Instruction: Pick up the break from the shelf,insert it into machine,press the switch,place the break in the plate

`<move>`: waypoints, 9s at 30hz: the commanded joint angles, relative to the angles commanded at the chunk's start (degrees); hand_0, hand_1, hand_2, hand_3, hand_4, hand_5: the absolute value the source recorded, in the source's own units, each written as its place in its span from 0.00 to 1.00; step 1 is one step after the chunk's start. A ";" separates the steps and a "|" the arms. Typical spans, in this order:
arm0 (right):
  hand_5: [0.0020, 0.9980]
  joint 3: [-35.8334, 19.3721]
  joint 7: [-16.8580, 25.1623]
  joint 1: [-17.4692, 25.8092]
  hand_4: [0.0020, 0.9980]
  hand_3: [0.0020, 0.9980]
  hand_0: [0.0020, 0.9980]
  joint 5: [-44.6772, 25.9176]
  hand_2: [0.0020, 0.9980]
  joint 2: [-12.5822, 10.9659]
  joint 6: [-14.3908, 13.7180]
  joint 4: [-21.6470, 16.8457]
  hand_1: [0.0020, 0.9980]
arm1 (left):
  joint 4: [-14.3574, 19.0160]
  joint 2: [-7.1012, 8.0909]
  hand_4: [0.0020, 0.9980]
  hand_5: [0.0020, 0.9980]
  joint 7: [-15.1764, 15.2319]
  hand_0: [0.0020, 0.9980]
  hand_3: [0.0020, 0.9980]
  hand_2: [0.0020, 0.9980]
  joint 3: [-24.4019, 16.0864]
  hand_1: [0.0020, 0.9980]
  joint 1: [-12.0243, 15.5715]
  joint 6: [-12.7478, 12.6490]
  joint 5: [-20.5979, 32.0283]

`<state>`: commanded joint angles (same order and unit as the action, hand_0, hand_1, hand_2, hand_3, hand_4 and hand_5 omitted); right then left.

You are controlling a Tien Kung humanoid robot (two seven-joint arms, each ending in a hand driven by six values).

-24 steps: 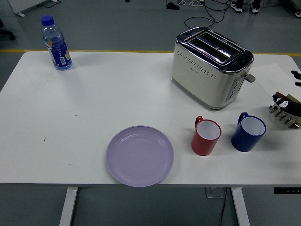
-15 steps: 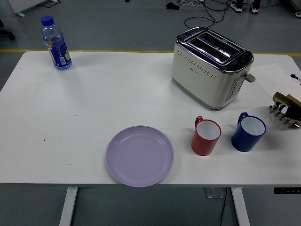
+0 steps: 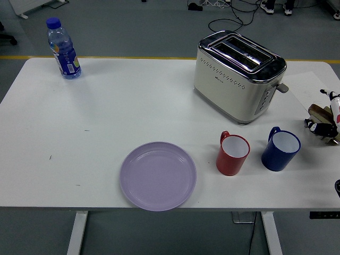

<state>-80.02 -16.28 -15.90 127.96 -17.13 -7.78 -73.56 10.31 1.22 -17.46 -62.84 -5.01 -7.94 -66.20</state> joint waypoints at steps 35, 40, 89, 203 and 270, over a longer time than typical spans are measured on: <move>0.06 6.00 -9.41 -4.91 0.56 0.58 0.42 2.04 0.49 -1.31 -3.42 6.36 0.47 | 0.00 -0.12 0.38 1.00 -0.16 0.42 0.59 0.52 -0.58 0.48 0.64 -0.09 -0.86; 0.02 6.30 -9.61 -5.23 0.50 0.54 0.39 2.04 0.48 -1.40 -3.26 6.54 0.45 | 0.00 -0.09 0.38 1.00 -0.08 0.42 0.59 0.52 -0.60 0.48 0.42 -0.14 -0.66; 0.00 13.56 -12.84 -29.87 0.42 0.50 0.32 -8.46 0.42 -2.71 -5.07 -3.56 0.35 | 0.00 0.33 0.38 1.00 -0.06 0.42 0.58 0.51 -0.50 0.48 -0.16 -0.53 0.27; 0.07 15.95 -9.14 -22.84 0.43 0.69 0.30 -15.23 0.43 -2.87 -12.60 2.67 0.34 | 0.00 0.18 0.37 1.00 -0.43 0.42 0.58 0.51 0.53 0.48 1.11 -0.89 -0.28; 0.02 19.49 -8.60 -16.12 0.39 0.60 0.26 -16.78 0.39 -0.42 -12.45 9.07 0.29 | 0.00 0.19 0.36 1.00 -0.30 0.42 0.58 0.51 1.01 0.48 0.11 -0.60 0.30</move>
<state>-60.53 -24.87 -32.03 111.19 -17.55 -20.23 -64.48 10.31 1.41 -17.75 -61.82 -4.90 -8.54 -65.91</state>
